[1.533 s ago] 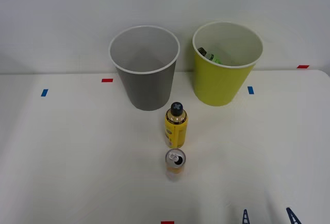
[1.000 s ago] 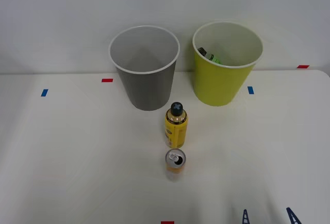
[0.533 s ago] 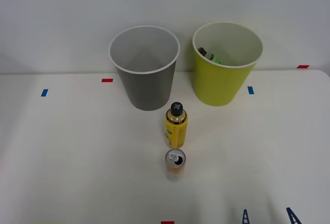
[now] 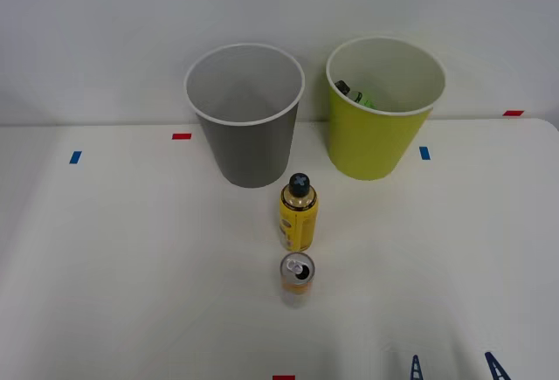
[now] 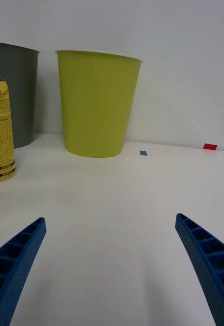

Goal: Put cans in the gray bin, plastic bottles in the light green bin

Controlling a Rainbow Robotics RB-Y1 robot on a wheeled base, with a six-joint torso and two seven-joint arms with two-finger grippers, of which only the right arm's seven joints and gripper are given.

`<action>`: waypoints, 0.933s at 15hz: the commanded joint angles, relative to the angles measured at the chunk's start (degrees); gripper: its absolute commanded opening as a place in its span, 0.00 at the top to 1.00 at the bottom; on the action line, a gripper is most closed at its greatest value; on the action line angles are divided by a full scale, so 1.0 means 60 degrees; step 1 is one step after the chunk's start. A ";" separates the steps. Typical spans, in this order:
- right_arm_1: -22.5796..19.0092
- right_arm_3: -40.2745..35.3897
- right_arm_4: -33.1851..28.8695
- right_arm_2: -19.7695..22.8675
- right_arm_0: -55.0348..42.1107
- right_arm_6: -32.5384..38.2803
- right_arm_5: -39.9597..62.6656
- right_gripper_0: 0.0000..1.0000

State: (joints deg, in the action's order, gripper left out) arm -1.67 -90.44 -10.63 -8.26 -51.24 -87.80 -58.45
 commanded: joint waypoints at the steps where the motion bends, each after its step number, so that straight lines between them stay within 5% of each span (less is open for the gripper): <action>1: 0.0000 0.0000 0.0000 0.0000 0.0000 0.0000 0.0000 0.12; 14: 0.0000 0.0000 0.0000 0.0000 0.0000 0.0000 0.0000 0.12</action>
State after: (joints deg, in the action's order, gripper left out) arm -1.67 -90.44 -10.63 -8.26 -51.24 -87.80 -58.45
